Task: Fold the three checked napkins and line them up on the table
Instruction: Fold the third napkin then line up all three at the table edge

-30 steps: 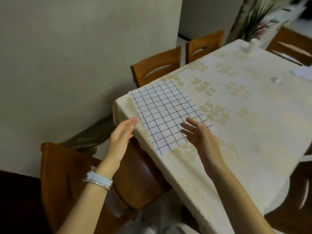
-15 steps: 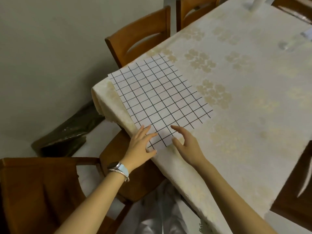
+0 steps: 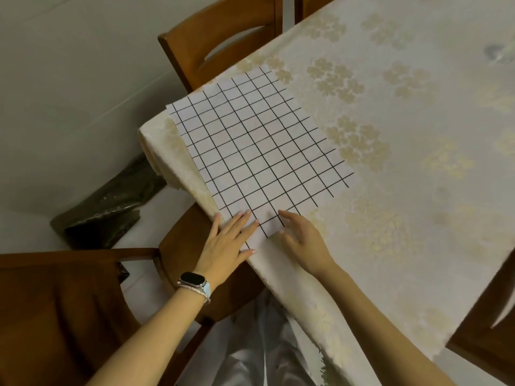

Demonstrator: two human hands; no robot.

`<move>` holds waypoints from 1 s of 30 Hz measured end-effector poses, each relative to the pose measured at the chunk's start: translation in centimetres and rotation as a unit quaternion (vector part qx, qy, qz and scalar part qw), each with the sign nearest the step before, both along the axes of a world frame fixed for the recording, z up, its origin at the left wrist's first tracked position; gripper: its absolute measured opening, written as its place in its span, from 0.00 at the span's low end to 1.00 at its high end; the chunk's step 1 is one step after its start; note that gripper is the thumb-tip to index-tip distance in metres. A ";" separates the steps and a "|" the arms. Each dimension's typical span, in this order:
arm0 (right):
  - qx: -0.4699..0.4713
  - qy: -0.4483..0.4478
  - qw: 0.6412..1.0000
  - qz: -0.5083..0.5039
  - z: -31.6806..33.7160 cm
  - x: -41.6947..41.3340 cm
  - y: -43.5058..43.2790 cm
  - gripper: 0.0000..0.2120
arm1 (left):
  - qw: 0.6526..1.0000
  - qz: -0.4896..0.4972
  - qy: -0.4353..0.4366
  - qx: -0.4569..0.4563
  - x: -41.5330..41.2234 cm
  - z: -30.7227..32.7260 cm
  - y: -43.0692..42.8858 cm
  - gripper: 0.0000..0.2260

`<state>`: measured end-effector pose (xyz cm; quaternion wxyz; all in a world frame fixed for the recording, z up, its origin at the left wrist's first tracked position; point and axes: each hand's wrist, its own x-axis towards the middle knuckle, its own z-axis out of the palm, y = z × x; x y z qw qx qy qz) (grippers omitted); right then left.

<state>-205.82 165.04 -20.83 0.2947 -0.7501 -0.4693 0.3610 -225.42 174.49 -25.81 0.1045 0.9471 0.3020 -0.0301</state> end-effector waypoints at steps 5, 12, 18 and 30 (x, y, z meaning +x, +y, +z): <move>0.020 0.001 1.000 -0.011 0.0 0.2 -0.5 0.20 | 0.997 0.013 -0.028 0.066 0.6 -0.8 -0.4 0.24; 0.032 0.007 0.999 -0.036 0.1 0.3 -1.4 0.20 | 0.987 0.032 -0.118 0.106 1.3 -1.0 -0.1 0.17; 0.048 -0.026 0.998 -0.014 0.6 1.0 -1.4 0.23 | 0.976 -0.024 -0.215 -0.006 2.1 1.9 1.4 0.08; 0.047 -0.064 0.996 0.047 6.3 1.0 0.6 0.08 | 0.934 0.146 -0.231 -0.230 -0.2 10.9 -0.4 0.23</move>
